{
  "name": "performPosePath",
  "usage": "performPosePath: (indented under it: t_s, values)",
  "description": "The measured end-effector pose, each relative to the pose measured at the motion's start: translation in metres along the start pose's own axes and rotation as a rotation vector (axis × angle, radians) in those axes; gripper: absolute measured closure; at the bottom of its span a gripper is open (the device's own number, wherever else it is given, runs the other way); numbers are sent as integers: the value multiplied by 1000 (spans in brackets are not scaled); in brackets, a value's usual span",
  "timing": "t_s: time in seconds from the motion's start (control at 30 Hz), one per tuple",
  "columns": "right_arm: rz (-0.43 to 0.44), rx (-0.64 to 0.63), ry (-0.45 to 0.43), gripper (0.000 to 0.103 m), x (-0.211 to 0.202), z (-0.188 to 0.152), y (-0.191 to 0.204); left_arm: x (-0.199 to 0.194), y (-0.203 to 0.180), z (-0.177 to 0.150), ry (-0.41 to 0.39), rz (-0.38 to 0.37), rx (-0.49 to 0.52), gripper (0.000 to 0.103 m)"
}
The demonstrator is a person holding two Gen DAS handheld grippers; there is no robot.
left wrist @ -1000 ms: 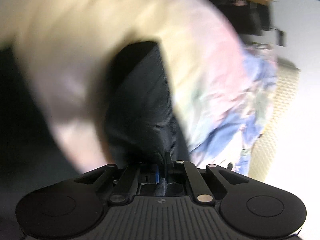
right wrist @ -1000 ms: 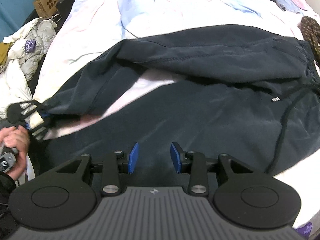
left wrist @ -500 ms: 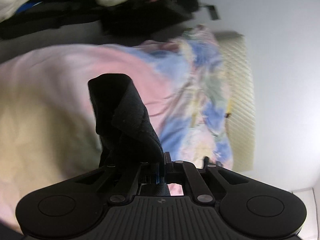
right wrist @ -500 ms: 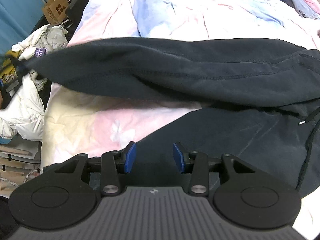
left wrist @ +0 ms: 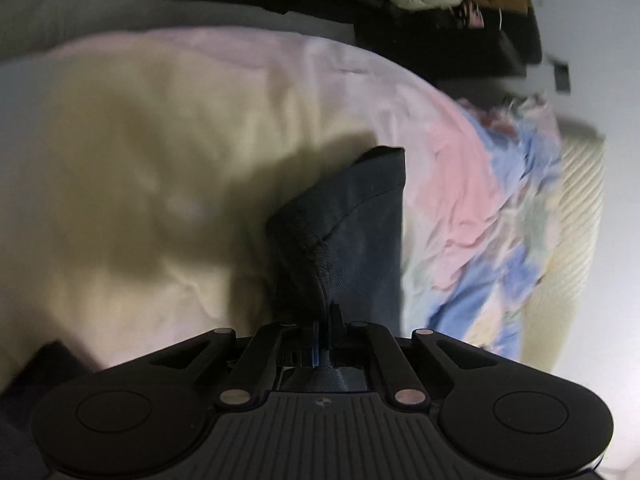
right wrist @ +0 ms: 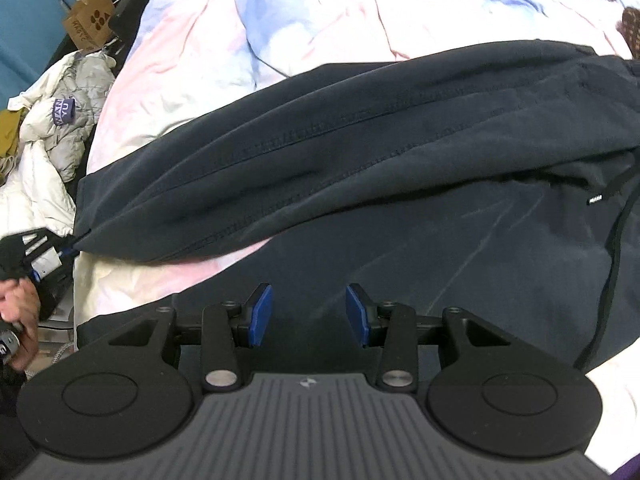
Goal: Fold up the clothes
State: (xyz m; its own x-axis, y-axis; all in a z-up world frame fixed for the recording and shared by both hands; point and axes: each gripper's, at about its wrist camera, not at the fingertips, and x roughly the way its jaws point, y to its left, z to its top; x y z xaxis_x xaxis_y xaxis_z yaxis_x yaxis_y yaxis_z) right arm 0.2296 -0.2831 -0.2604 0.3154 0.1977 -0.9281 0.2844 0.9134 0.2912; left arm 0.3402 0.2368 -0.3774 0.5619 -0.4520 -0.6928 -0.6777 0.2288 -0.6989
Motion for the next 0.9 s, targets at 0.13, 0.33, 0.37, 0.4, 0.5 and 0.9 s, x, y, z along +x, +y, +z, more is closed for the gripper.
performPosePath:
  t_s: [0.13,0.33,0.37,0.4,0.5,0.9]
  values:
    - [8,-13,10,61,5,4,4,-1,4,1,-23,-45,-41,95]
    - [13,-19,7,61,7,5,8,-11,24,2,-10,-42,-68,74]
    - [13,-19,5,61,5,5,8,-8,24,2,-3,-42,-64,74]
    - [12,-20,3,61,4,5,9,-5,23,3,-7,-39,-61,74]
    - [8,-26,-8,61,0,3,10,5,20,6,-13,-40,-57,74]
    - [13,4,-82,61,-27,-7,-9,-47,-63,-29,-73,-129,88,100]
